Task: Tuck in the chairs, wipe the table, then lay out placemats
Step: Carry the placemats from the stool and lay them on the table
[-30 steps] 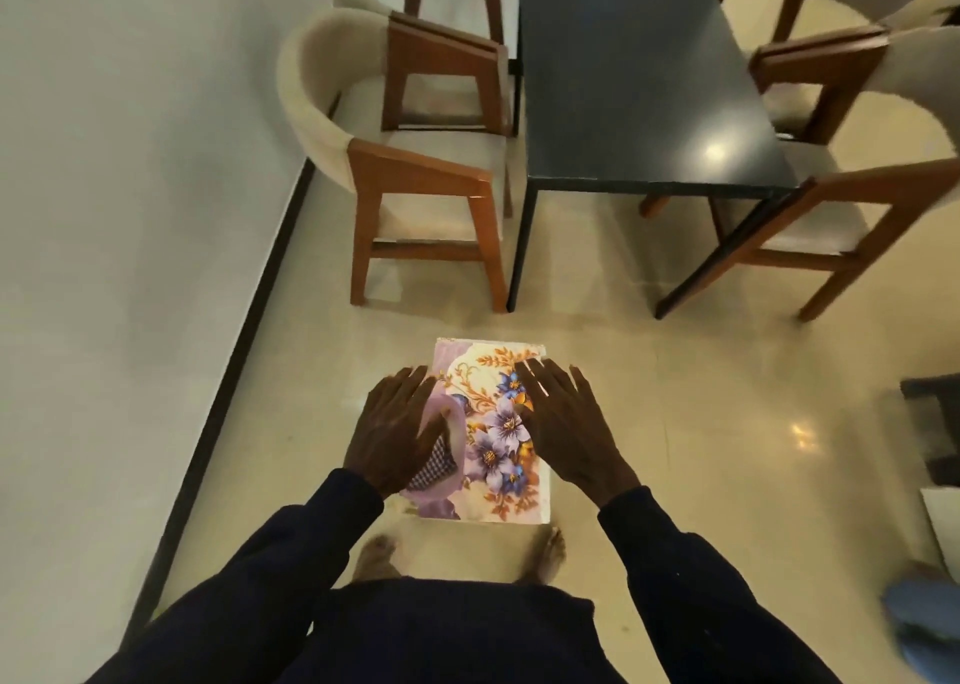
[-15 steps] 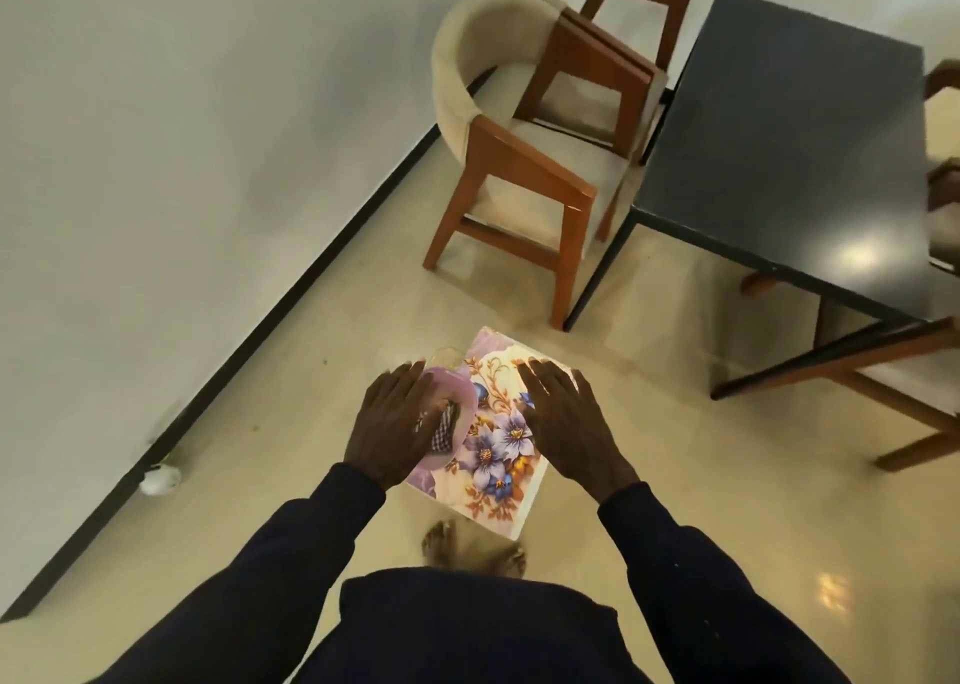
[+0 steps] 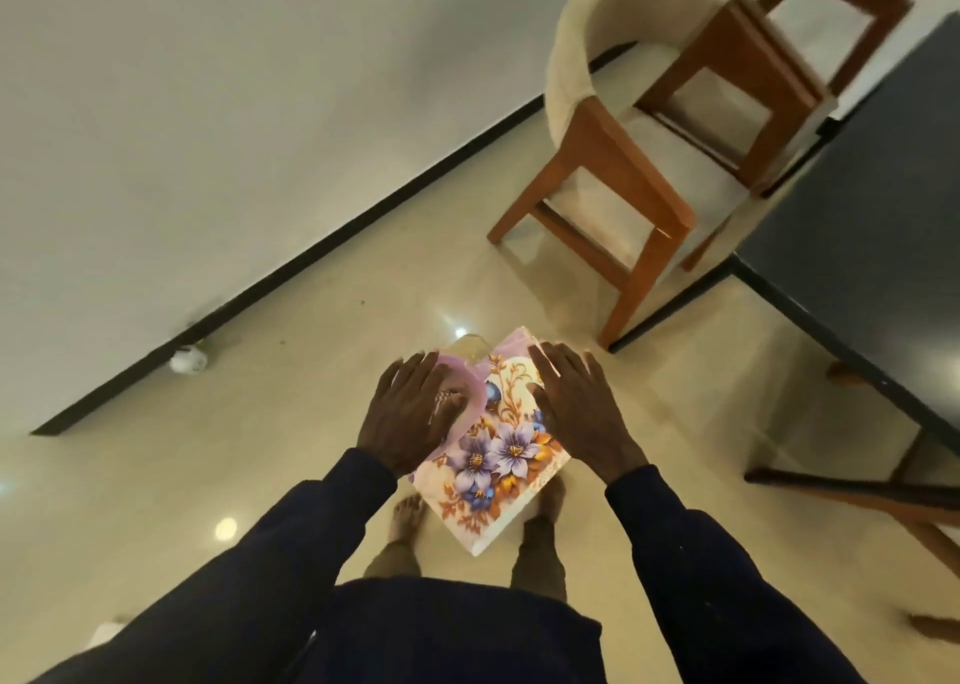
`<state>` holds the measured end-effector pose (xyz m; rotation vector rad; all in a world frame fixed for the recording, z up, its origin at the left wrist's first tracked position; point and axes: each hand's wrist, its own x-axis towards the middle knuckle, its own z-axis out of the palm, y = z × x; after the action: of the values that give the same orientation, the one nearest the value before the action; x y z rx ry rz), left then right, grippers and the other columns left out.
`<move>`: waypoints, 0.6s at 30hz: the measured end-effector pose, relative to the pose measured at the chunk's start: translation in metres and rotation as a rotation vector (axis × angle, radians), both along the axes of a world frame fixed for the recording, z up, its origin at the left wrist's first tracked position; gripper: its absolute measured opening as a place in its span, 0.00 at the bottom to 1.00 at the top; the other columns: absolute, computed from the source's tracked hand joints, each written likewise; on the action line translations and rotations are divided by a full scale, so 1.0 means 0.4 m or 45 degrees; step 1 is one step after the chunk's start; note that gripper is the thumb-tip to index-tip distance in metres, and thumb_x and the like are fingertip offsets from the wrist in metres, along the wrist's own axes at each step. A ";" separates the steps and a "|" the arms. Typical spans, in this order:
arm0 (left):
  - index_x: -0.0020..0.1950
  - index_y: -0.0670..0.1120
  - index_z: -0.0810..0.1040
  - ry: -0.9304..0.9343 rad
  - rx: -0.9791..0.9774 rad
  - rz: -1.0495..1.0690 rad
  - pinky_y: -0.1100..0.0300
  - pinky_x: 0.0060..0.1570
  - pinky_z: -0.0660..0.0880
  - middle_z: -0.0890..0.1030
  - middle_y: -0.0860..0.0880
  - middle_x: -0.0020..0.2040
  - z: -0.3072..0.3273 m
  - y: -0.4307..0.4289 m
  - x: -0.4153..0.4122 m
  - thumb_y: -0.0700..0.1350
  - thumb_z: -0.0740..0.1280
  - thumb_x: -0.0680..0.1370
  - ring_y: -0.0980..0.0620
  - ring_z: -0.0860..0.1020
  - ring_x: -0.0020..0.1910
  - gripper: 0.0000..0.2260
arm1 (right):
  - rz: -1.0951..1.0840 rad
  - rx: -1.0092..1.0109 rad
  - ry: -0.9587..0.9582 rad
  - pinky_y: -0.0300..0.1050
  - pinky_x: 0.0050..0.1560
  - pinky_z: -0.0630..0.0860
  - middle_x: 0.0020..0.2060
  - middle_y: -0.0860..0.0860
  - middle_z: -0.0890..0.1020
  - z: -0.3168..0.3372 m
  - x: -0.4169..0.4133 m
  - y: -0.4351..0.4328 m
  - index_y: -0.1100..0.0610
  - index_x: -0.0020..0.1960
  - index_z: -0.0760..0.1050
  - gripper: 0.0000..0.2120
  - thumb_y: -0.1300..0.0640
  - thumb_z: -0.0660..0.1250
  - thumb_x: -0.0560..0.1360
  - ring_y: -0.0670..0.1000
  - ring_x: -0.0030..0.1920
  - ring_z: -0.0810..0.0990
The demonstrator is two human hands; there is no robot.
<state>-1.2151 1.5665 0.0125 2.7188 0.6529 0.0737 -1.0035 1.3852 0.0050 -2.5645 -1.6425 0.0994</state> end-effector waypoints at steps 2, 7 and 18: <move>0.70 0.41 0.76 0.008 0.023 0.102 0.37 0.70 0.74 0.79 0.37 0.71 -0.022 -0.017 0.033 0.57 0.54 0.87 0.35 0.79 0.68 0.24 | 0.068 0.013 0.027 0.67 0.72 0.74 0.73 0.60 0.78 -0.029 0.056 0.015 0.60 0.78 0.70 0.24 0.52 0.66 0.85 0.62 0.72 0.77; 0.71 0.38 0.77 0.048 0.034 0.360 0.36 0.71 0.73 0.78 0.36 0.72 -0.122 -0.037 0.126 0.55 0.55 0.87 0.34 0.78 0.70 0.25 | 0.280 -0.062 0.075 0.67 0.70 0.75 0.70 0.61 0.79 -0.145 0.180 0.068 0.61 0.76 0.73 0.23 0.54 0.69 0.83 0.64 0.69 0.79; 0.76 0.43 0.70 -0.033 0.072 0.414 0.31 0.72 0.71 0.75 0.37 0.76 -0.534 -0.096 0.142 0.45 0.64 0.85 0.35 0.73 0.76 0.19 | 0.495 -0.177 0.210 0.67 0.71 0.75 0.71 0.60 0.80 -0.540 0.201 0.202 0.60 0.77 0.73 0.26 0.54 0.72 0.82 0.63 0.71 0.80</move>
<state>-1.1581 1.5282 -0.2011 2.6330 1.0942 0.2084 -0.9233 1.4661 -0.2108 -2.2156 -2.1047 0.4538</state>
